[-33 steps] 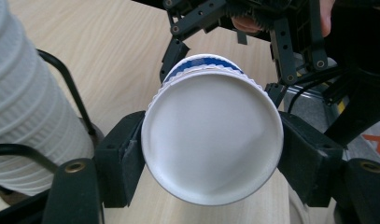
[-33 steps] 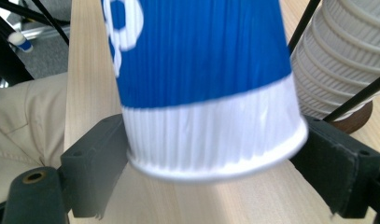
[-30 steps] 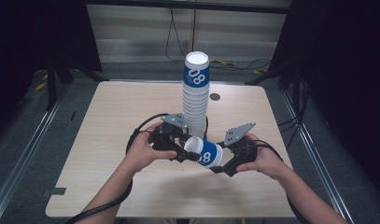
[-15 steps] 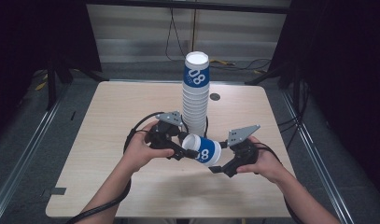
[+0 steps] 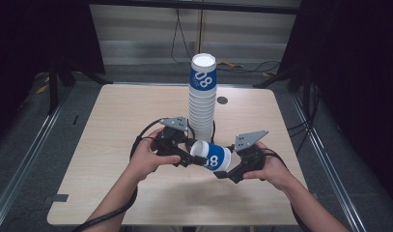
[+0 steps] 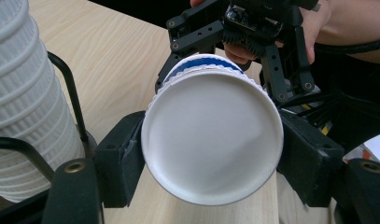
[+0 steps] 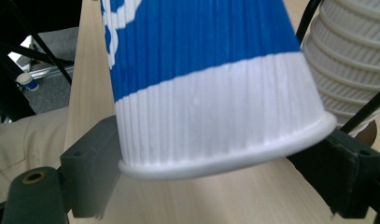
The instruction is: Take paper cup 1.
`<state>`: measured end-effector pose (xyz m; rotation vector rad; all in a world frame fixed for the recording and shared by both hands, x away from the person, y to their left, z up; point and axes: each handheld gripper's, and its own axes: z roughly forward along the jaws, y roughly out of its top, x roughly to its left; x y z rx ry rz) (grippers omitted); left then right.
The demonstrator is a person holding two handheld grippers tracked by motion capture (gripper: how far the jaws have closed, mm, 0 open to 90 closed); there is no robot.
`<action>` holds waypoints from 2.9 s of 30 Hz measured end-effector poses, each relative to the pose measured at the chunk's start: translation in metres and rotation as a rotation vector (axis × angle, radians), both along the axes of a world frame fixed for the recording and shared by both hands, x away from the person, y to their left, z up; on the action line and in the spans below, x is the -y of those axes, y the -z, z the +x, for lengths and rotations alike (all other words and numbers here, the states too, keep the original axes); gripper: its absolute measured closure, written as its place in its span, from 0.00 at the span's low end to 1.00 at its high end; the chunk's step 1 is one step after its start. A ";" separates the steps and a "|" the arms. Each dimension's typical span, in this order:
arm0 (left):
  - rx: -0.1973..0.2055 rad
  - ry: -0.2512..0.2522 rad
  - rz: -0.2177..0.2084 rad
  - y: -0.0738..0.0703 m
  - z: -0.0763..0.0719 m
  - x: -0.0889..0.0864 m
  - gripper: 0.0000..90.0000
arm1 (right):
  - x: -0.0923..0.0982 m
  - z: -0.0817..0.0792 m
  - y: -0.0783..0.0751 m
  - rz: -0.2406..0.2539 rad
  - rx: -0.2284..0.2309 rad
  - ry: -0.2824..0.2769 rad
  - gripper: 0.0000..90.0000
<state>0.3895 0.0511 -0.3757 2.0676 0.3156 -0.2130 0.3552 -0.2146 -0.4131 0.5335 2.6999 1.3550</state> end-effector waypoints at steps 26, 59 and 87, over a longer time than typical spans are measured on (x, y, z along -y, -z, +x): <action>-0.018 0.015 0.011 0.004 0.002 0.004 0.33 | 0.000 0.002 -0.001 0.003 0.019 0.001 0.11; 0.025 0.033 0.066 0.013 0.002 0.002 0.28 | 0.001 0.002 -0.001 -0.043 0.026 -0.015 0.22; 0.106 0.017 0.198 0.024 -0.001 -0.002 0.23 | 0.008 0.004 0.002 -0.157 0.006 0.005 0.21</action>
